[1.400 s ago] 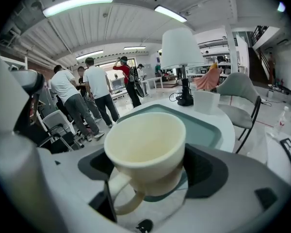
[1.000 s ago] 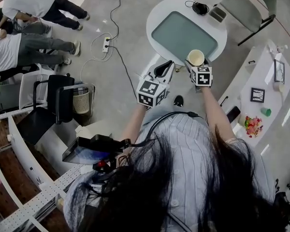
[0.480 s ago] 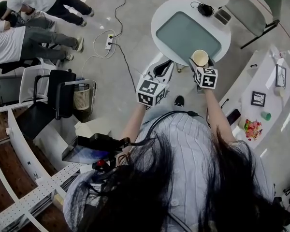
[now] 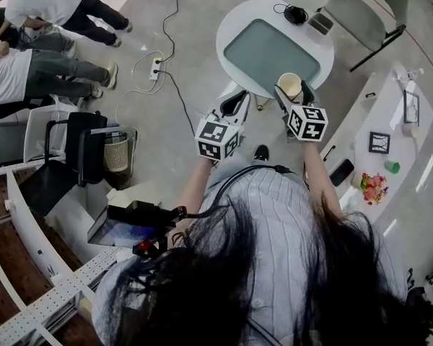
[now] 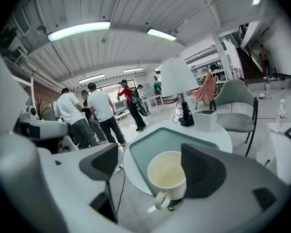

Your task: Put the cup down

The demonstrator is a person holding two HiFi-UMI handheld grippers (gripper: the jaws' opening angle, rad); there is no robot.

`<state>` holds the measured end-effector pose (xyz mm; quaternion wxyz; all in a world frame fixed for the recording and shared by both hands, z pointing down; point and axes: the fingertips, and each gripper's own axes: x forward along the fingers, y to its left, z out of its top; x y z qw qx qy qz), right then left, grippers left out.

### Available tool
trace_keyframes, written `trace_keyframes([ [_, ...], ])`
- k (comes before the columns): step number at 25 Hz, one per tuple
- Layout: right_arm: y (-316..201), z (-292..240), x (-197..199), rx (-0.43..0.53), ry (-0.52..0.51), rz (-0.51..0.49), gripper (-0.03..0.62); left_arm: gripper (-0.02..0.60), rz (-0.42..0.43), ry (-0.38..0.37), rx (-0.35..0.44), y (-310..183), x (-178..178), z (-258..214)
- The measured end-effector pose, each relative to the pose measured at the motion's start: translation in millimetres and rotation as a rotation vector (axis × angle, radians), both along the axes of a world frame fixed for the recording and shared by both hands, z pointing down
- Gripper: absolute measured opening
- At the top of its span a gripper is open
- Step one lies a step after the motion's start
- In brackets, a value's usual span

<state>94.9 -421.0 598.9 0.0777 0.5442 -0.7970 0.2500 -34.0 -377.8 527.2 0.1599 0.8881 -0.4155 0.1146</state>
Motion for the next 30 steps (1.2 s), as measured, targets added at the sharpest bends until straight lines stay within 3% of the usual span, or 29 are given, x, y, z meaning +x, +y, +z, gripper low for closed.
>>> trace_keyframes([
  [6, 15, -24, -12, 0.015, -0.063, -0.031, 0.416, 0.034, 0.007, 0.008, 0.013, 11, 2, -5],
  [17, 57, -54, -70, 0.043, -0.135, -0.133, 0.394, 0.034, -0.05, 0.008, 0.019, 61, -38, -10],
  [24, 96, -60, -95, 0.063, -0.138, -0.152, 0.264, 0.034, -0.096, 0.017, 0.034, 103, -68, -14],
  [30, 146, -79, -117, 0.086, -0.133, -0.162, 0.23, 0.034, -0.119, 0.05, 0.036, 149, -92, -21],
])
